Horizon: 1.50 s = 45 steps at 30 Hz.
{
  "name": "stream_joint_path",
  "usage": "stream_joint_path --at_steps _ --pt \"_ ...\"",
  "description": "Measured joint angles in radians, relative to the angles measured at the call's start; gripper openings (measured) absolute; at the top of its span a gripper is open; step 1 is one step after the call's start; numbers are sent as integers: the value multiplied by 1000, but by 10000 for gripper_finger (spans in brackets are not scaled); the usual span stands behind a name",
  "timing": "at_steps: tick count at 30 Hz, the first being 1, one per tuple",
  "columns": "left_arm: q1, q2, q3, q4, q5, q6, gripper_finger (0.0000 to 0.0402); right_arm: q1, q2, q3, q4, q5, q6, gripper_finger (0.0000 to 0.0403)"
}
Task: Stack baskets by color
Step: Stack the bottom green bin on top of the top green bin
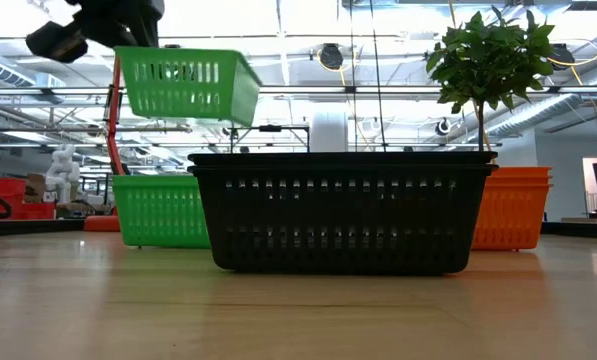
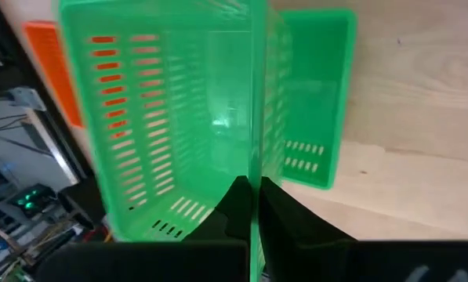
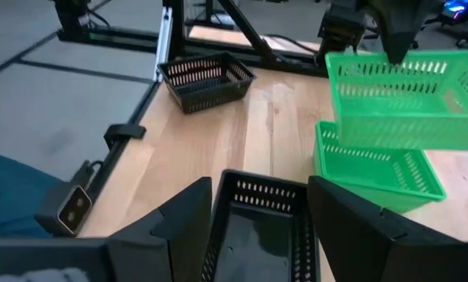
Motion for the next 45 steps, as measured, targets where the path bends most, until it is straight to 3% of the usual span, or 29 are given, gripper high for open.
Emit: stream_joint_path --at_steps 7,12,20,29,36,45 --pt "28 -43 -131 115 12 39 7 1 0 -11 39 0 -3 205" --pt "40 -88 -199 196 16 49 9 1 0 -91 202 0 -47 205" --pt "82 -102 -264 227 112 38 16 0 0 -197 392 0 -61 205" --pt "119 -100 -311 289 182 42 7 0 0 -208 413 0 -83 205" --pt "148 -100 -362 390 193 57 32 0 0 -208 412 0 -87 205" --pt "168 -99 -386 392 217 71 15 0 0 -208 410 -4 -94 205"
